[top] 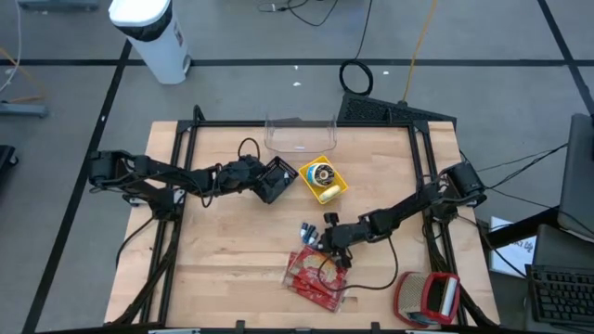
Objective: Pick & Place Food Item
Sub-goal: Put the right green bottle into the black bin
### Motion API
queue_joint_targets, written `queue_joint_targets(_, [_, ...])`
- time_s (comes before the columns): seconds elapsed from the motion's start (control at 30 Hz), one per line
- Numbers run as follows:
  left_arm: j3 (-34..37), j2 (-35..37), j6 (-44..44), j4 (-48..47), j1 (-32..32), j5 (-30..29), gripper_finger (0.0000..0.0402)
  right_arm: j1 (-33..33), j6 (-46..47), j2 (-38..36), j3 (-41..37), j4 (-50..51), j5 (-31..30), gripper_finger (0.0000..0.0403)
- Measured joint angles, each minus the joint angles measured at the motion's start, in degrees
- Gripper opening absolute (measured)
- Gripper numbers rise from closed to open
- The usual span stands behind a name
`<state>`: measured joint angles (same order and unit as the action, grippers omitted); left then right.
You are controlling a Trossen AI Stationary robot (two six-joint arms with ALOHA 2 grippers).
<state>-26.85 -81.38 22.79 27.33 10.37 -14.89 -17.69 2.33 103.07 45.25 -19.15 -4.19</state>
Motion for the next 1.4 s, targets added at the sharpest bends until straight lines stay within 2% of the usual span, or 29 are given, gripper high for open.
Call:
queue_joint_targets(0.1, [0.00, 0.00, 0.00, 0.00, 0.00, -0.01, 0.0253, 0.08, -0.97, 0.04, 0.00, -0.80, -0.50, 0.0054])
queue_joint_targets(0.2, [0.00, 0.00, -0.01, 0.00, 0.00, -0.01, 0.0254, 0.11, -2.02, -0.17, -0.02, -2.01, -1.19, 0.0048])
queue_joint_targets(0.4, [0.00, 0.00, 0.53, 0.00, -0.02, -0.01, 0.0261, 0.09, -5.39, -3.97, -0.07, -1.06, -7.68, 0.0057])
queue_joint_targets(0.6, [0.00, 0.00, 3.97, 2.02, -0.02, 0.04, 0.0261, 1.02, -13.21, -9.44, -0.04, -1.73, -15.19, 0.0053])
queue_joint_targets(0.67, [-0.02, 0.00, 5.65, 4.19, -0.02, 1.38, 0.0257, 1.77, -16.73, -10.26, 0.00, -2.42, -18.71, 0.0053])
queue_joint_targets(0.8, [-0.02, 0.00, 7.37, 10.37, -0.37, 7.83, 0.0251, 3.69, -23.47, -10.78, 0.00, -4.85, -23.19, 0.0057])
queue_joint_targets(0.9, [-0.04, 0.00, 7.87, 14.09, -1.39, 10.95, 0.0251, 5.40, -26.21, -10.78, 0.00, -7.64, -24.26, 0.0060])
queue_joint_targets(1.07, [-0.30, 0.00, 7.90, 16.01, -3.51, 12.33, 0.0259, 7.59, -30.00, -10.78, 0.00, -11.19, -24.27, 0.0056])
queue_joint_targets(1.2, [-1.78, 0.00, 9.23, 15.32, -5.15, 12.21, 0.0288, 8.64, -31.69, -10.78, 0.02, -14.18, -24.15, 0.0057])
queue_joint_targets(1.4, [-6.57, -0.09, 8.41, 8.91, -7.27, 11.99, 0.0333, 9.12, -34.66, -10.78, 0.02, -16.17, -24.25, 0.0058])
